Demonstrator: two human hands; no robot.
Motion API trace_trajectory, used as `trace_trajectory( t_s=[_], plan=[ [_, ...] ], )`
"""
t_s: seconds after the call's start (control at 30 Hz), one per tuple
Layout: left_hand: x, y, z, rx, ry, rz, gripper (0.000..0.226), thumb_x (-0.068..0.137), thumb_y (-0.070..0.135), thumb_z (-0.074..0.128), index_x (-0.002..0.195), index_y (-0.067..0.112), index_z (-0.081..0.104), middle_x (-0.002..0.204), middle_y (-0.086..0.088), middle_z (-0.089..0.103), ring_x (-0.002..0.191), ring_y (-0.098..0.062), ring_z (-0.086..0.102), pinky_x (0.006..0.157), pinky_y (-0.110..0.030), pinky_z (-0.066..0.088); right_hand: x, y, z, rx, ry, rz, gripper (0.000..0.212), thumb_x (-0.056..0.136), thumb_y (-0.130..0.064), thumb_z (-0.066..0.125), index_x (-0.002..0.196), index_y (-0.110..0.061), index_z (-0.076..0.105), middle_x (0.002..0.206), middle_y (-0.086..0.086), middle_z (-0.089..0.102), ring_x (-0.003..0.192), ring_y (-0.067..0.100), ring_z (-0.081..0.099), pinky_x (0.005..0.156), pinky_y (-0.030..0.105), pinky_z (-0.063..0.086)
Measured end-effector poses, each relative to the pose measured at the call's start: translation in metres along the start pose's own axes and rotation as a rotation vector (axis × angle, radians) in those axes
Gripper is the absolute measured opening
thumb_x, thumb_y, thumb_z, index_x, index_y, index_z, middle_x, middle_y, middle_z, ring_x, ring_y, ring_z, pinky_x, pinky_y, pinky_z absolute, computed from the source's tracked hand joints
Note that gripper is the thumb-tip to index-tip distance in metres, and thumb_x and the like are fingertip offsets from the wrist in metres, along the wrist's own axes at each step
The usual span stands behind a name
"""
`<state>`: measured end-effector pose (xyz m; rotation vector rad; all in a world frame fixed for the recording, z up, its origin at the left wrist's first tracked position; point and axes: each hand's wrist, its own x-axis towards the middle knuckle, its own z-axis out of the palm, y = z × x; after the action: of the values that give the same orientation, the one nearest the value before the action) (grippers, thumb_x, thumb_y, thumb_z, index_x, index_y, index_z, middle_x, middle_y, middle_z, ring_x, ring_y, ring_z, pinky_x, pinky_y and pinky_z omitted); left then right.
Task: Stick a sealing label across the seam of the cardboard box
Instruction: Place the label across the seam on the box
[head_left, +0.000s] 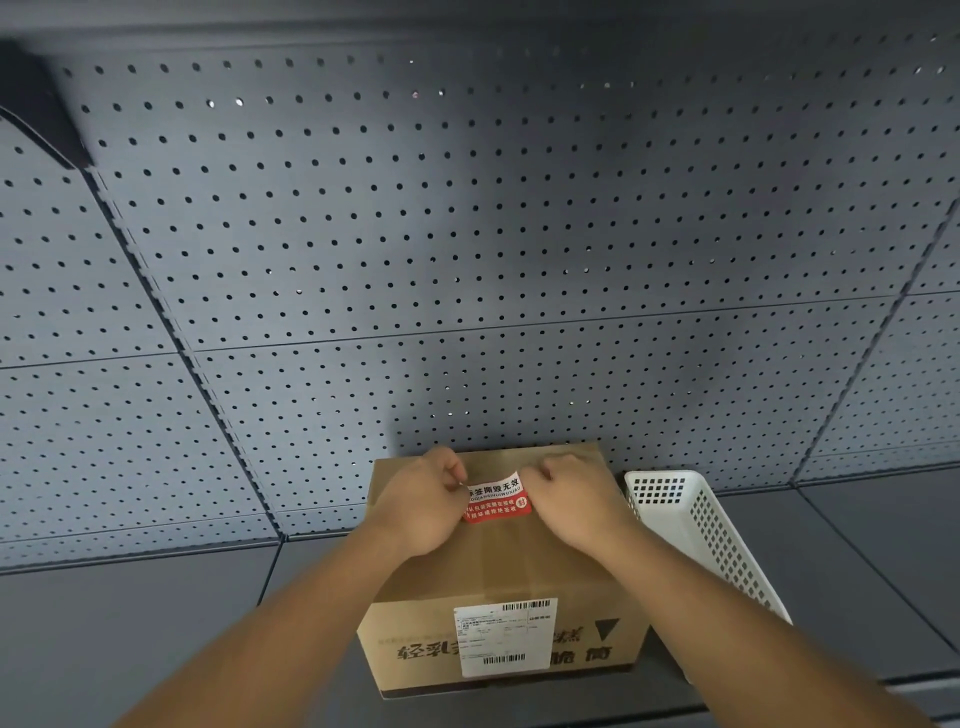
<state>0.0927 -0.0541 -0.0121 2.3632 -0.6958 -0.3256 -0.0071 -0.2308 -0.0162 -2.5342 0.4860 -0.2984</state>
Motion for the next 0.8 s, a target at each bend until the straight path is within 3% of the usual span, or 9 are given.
trace_trajectory(
  t_s=[0.07, 0.17, 0.23, 0.3, 0.4, 0.57, 0.67, 0.8],
  plan=[
    [0.0005, -0.0003, 0.0002, -0.011, -0.003, 0.008, 0.008, 0.095, 0.021, 0.059, 0.094, 0.028, 0.058, 0.092, 0.006, 0.075, 0.085, -0.01, 0.069, 0.066, -0.027, 0.049, -0.0028, -0.005, -0.0004, -0.072, -0.004, -0.014, 0.054, 0.096, -0.047, 0.048, 0.052, -0.017, 0.046, 0.053, 0.0, 0.051, 0.054, 0.015, 0.051, 0.053, 0.032, 0.037],
    [0.0009, -0.0004, -0.0002, -0.033, 0.01, 0.005, 0.007, 0.096, 0.021, 0.06, 0.095, 0.028, 0.059, 0.091, 0.006, 0.075, 0.085, -0.01, 0.069, 0.067, -0.027, 0.049, -0.0037, -0.0077, 0.0035, -0.173, 0.025, -0.036, 0.051, 0.096, -0.041, 0.054, 0.052, -0.017, 0.045, 0.054, -0.003, 0.048, 0.056, 0.014, 0.046, 0.054, 0.032, 0.028],
    [0.0009, -0.0007, 0.0002, -0.056, 0.022, 0.002, 0.006, 0.097, 0.02, 0.059, 0.095, 0.025, 0.059, 0.089, 0.004, 0.074, 0.084, -0.013, 0.069, 0.068, -0.029, 0.051, -0.0038, -0.0073, 0.0074, -0.168, 0.029, -0.028, 0.045, 0.096, -0.038, 0.052, 0.055, -0.019, 0.046, 0.06, -0.004, 0.051, 0.068, 0.019, 0.051, 0.064, 0.035, 0.032],
    [0.0005, -0.0008, -0.0001, -0.094, 0.032, -0.008, 0.006, 0.098, 0.018, 0.058, 0.096, 0.023, 0.059, 0.09, 0.002, 0.073, 0.086, -0.018, 0.07, 0.074, -0.036, 0.054, -0.0046, -0.0062, 0.0072, -0.108, 0.039, -0.019, 0.036, 0.098, -0.036, 0.05, 0.067, -0.021, 0.06, 0.073, -0.005, 0.062, 0.08, 0.02, 0.056, 0.073, 0.036, 0.037],
    [-0.0003, -0.001, -0.0018, -0.107, 0.041, -0.013, 0.006, 0.097, 0.017, 0.06, 0.095, 0.022, 0.058, 0.091, 0.002, 0.073, 0.087, -0.019, 0.07, 0.081, -0.04, 0.056, -0.0064, -0.0059, 0.0024, -0.047, 0.046, -0.011, 0.033, 0.097, -0.033, 0.052, 0.075, -0.015, 0.07, 0.079, -0.001, 0.068, 0.079, 0.02, 0.06, 0.069, 0.035, 0.039],
    [-0.0043, -0.0005, -0.0002, 0.06, 0.049, 0.052, 0.005, 0.093, 0.016, 0.062, 0.093, 0.02, 0.058, 0.079, 0.006, 0.072, 0.08, -0.01, 0.068, 0.074, -0.037, 0.058, -0.0064, -0.0048, 0.0008, -0.055, -0.003, 0.005, 0.043, 0.094, -0.032, 0.056, 0.055, -0.016, 0.048, 0.061, 0.003, 0.057, 0.063, 0.022, 0.056, 0.054, 0.033, 0.031],
    [-0.0057, 0.0005, 0.0021, 0.151, 0.08, 0.086, 0.009, 0.09, 0.017, 0.064, 0.088, 0.022, 0.057, 0.072, 0.006, 0.071, 0.075, -0.01, 0.068, 0.073, -0.04, 0.058, -0.0085, -0.0066, -0.001, -0.077, -0.007, 0.008, 0.046, 0.094, -0.032, 0.057, 0.052, -0.017, 0.045, 0.056, -0.002, 0.049, 0.058, 0.014, 0.045, 0.053, 0.031, 0.025],
    [-0.0049, 0.0, 0.0034, 0.225, 0.09, 0.113, 0.012, 0.089, 0.024, 0.065, 0.085, 0.028, 0.054, 0.072, 0.01, 0.069, 0.071, -0.006, 0.065, 0.072, -0.038, 0.059, -0.0104, -0.0068, 0.0006, -0.107, -0.001, -0.009, 0.047, 0.092, -0.032, 0.057, 0.05, -0.018, 0.042, 0.056, -0.003, 0.046, 0.06, 0.014, 0.043, 0.053, 0.03, 0.024]
  ],
)
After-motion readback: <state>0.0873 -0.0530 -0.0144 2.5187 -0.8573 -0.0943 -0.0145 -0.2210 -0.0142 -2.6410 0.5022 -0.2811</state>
